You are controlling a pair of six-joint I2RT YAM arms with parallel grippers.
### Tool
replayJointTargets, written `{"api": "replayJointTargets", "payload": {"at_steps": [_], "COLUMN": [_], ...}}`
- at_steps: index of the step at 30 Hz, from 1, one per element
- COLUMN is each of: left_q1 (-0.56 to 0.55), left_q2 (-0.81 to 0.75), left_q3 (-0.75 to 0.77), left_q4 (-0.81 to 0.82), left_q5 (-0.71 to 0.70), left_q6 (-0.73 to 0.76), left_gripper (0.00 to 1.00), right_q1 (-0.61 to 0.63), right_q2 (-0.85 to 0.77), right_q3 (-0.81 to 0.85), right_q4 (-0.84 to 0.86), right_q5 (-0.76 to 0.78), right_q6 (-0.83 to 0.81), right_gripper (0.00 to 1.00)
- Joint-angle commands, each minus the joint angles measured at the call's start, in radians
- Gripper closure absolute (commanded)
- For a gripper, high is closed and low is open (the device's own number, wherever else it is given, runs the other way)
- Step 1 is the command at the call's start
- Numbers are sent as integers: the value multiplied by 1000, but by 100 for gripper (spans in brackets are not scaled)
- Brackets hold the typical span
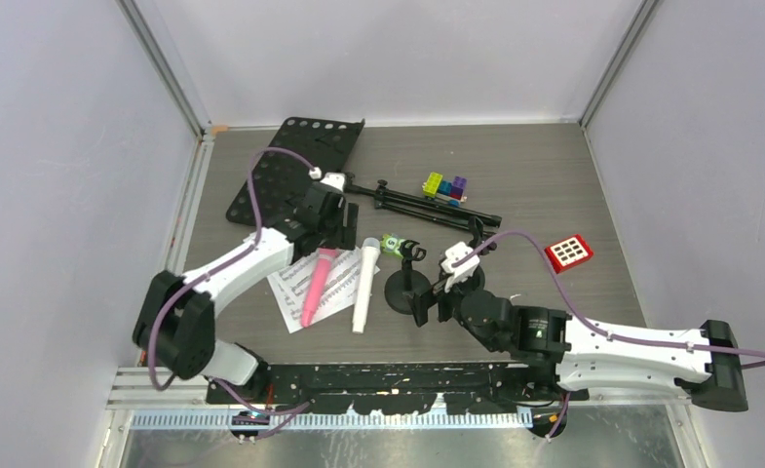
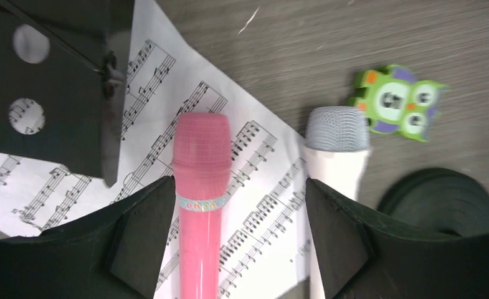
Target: Pack up the instrument practice props
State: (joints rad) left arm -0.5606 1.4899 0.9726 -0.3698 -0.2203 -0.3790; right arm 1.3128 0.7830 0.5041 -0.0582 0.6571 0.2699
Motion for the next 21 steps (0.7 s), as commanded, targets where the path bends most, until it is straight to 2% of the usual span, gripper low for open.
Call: {"api": "replayJointTargets", "payload": {"at_steps": [1, 2, 5, 6, 7, 9, 13, 17, 21], "left_q1": [4, 4, 4, 5, 5, 5, 6, 5, 5], "left_q2": [-167, -197, -280, -304, -327, -367, -420, -520, -660], "left_q3": [25, 23, 24, 26, 32, 49, 91, 72, 16], "left_q4": [15, 5, -40, -65, -99, -179, -351, -442, -505], "left_q5": [58, 57, 48, 33, 12, -17, 15, 44, -121], "left_q6": [38, 38, 33, 15, -11, -55, -79, -78, -104], "left_gripper": [20, 15, 10, 3, 1, 0, 0, 0, 0], "right_q1": [5, 5, 5, 5, 5, 5, 5, 5, 5], "right_q2": [-6, 5, 44, 60, 76, 106, 139, 111, 0], "right_q3": [165, 201, 295, 326, 355, 412, 521, 627, 644], "right_q4": [-259, -341, -532, -598, -653, -770, -932, -1008, -1062], "right_q5": [15, 11, -4, -5, -1, 20, 50, 36, 157], "right_q6": [188, 229, 343, 379, 415, 502, 614, 629, 669], "right_gripper": [0, 0, 0, 0, 0, 0, 0, 0, 0]}}
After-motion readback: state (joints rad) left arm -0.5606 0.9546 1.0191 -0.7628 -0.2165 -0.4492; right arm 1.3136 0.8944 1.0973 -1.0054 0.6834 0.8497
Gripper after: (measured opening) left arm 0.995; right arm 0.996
